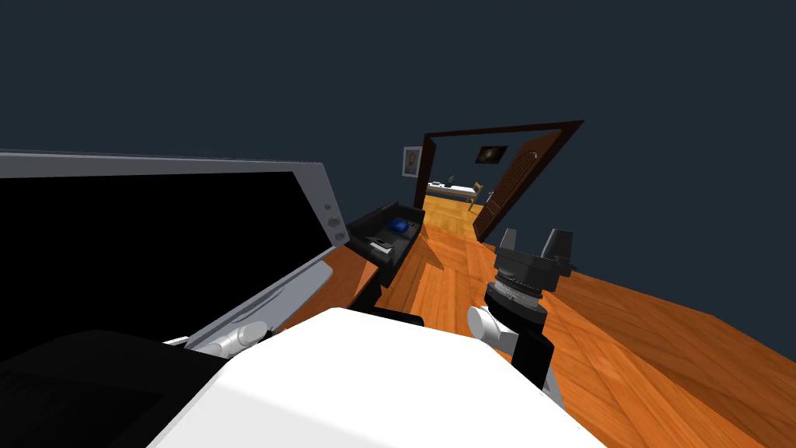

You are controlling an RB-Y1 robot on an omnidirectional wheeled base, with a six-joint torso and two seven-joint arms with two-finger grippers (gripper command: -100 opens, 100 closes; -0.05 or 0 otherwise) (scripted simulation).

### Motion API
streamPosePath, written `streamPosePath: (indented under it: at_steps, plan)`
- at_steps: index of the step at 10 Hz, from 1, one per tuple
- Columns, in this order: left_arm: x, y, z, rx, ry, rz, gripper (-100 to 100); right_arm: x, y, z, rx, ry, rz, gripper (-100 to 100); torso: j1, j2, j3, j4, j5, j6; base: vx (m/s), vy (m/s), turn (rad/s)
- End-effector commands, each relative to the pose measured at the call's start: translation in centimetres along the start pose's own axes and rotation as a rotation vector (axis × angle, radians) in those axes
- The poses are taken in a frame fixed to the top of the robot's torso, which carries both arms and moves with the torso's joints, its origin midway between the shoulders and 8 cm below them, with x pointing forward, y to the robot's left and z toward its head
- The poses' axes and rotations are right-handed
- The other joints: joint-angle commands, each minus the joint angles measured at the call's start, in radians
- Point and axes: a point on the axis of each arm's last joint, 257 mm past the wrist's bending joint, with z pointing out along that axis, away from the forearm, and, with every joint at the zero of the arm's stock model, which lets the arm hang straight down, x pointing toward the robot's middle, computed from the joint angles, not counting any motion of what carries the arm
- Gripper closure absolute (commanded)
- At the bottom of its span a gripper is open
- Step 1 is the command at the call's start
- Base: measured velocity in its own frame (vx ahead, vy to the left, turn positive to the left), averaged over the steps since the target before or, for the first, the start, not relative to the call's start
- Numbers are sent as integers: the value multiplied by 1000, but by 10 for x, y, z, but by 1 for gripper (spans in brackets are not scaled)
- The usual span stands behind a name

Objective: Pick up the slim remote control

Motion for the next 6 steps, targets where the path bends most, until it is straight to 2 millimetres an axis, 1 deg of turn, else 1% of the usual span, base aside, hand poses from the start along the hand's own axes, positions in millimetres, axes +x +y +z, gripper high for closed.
streamPosePath:
  at_steps: [1, 2, 3, 4, 5, 6]
  plan:
    - [0, 0, 0, 0, 0, 0, 100, 0, 0, 0, 0, 0, 0, 0, 0, 0, 0, 0, 0, 0, 0, 0, 0]
    - [0, 0, 0, 0, 0, 0, 0, 0, 0, 0, 0, 0, 0, 0, 0, 0, 0, 0, 0, 0, 0, 0, 0]
    - [9, 1, -9, 1, -2, 7, 100, 0, 0, 0, 0, 0, 0, 0, 0, 0, 0, 0, 0, 0, 19, -18, 71]
    - [17, 1, -16, 2, -3, 13, 100, 0, 0, 0, 0, 0, 0, 0, -1, -1, 0, 0, -1, 0, 31, -34, 109]
    - [13, 0, -13, 1, 0, 9, 100, 0, 0, 0, 0, 0, 0, 0, -2, -2, -1, 0, -1, -1, 13, -14, 27]
    - [14, 0, -14, 1, -1, 10, 0, 0, 0, 0, 0, 0, 0, 0, -2, -1, -1, 0, -1, 0, 0, 0, 0]
